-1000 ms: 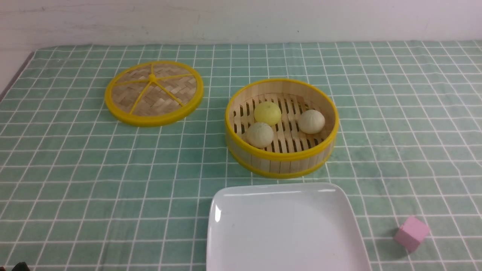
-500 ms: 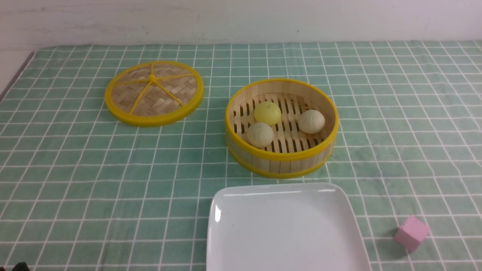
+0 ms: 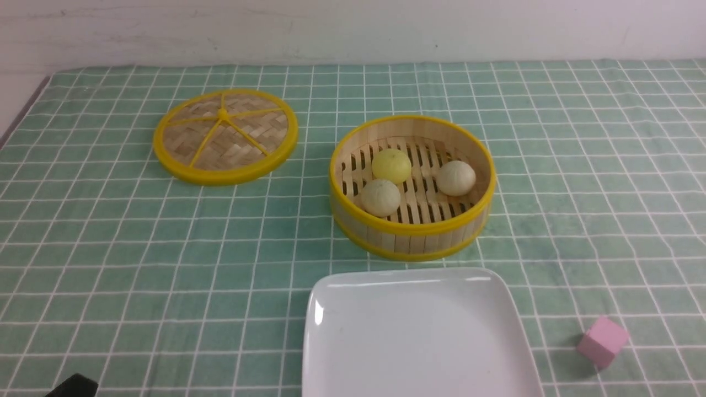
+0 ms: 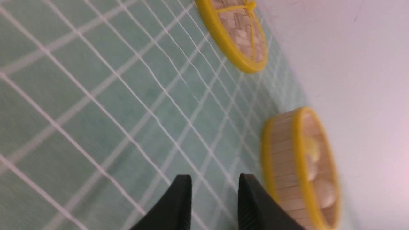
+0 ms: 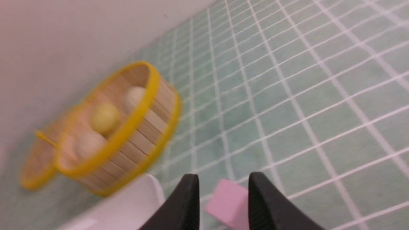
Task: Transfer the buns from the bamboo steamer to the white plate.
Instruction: 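Reach toward a bun in the bamboo steamer with the right gripper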
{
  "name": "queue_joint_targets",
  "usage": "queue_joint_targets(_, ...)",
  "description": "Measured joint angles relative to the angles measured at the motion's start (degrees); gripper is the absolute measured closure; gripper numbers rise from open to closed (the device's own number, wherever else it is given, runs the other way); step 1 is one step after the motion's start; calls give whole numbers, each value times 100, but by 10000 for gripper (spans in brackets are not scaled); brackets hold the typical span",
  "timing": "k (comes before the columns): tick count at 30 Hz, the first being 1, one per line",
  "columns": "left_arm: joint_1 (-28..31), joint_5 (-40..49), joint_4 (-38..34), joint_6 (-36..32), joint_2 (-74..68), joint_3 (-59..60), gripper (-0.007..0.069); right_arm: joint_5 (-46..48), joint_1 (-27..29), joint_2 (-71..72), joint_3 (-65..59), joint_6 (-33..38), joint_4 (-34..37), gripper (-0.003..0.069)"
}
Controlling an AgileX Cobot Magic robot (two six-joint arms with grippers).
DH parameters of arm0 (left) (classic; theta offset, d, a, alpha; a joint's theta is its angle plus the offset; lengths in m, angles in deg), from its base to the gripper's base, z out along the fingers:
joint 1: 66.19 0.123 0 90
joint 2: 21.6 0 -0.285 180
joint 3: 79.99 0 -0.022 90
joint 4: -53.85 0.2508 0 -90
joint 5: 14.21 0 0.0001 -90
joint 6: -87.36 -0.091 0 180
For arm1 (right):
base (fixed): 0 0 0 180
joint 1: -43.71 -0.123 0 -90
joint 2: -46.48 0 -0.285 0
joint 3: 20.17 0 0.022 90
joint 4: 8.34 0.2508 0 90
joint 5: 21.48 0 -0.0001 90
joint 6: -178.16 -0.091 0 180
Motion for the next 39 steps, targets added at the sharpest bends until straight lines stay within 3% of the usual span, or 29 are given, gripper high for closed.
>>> queue_joint_targets(4,0,-55,-419,330,0,7,384,-115,0,0,0,-507,520,419)
queue_joint_targets(13,0,-129,-400,220,0,-35,384,-205,0,0,34,-596,686,445)
queue_joint_targets(16,0,45,-383,-427,0,-637,414,6,0,0,483,-293,541,563)
queue_joint_targets(19,0,361,-274,-1014,-165,-1352,512,159,0,-225,1187,219,161,664)
queue_joint_targets(23,0,1198,6,-1559,-883,-2050,610,994,0,-1094,2127,628,-372,666)
queue_joint_targets(27,0,2227,258,-1967,-1771,-2471,623,2652,0,-2314,2868,863,-778,661)
queue_joint_targets(30,0,3011,380,-2467,-2819,-2769,623,3865,0,-3641,3419,1433,-660,659)
queue_joint_targets(32,0,3145,385,-2661,-3123,-2817,623,3997,0,-3970,3529,1838,-373,658)
queue_joint_targets(37,0,3216,215,-3469,-4132,-2893,623,4353,0,-5487,3965,4623,1972,657)
queue_joint_targets(39,0,3209,107,-3630,-4362,-2898,623,4477,-5,-5809,4097,5073,2434,657)
